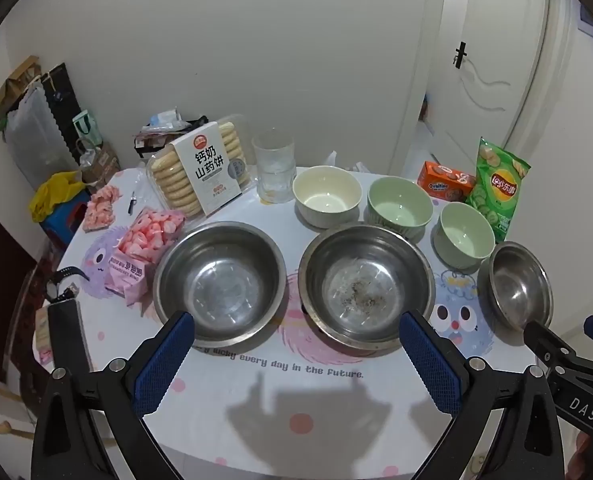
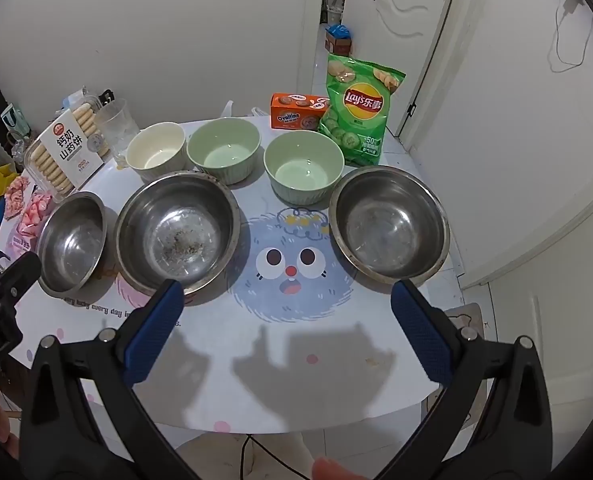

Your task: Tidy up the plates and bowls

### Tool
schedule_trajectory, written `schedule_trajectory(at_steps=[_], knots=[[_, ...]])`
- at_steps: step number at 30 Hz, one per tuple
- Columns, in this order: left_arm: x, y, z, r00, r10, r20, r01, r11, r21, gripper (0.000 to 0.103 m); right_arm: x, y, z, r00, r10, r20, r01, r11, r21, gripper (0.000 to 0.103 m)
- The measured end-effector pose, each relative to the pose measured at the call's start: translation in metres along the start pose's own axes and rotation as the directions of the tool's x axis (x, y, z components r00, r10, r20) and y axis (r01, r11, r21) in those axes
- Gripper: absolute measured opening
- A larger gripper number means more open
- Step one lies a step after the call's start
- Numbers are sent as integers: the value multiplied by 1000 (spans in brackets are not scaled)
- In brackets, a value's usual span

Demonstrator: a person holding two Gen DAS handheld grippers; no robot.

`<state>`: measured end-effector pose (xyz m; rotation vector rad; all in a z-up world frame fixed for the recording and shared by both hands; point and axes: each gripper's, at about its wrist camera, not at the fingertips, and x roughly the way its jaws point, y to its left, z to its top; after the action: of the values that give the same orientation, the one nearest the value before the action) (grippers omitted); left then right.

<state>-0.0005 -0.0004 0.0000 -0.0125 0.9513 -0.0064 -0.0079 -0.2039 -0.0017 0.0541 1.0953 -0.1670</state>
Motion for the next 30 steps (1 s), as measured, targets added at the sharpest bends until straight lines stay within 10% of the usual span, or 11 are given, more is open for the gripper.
schedule_trajectory(at_steps=[30], knots=[[3, -1, -3, 1000, 1, -13, -1, 1000, -2, 103, 1, -4, -3, 1000, 1, 1, -1, 1000, 2, 103]])
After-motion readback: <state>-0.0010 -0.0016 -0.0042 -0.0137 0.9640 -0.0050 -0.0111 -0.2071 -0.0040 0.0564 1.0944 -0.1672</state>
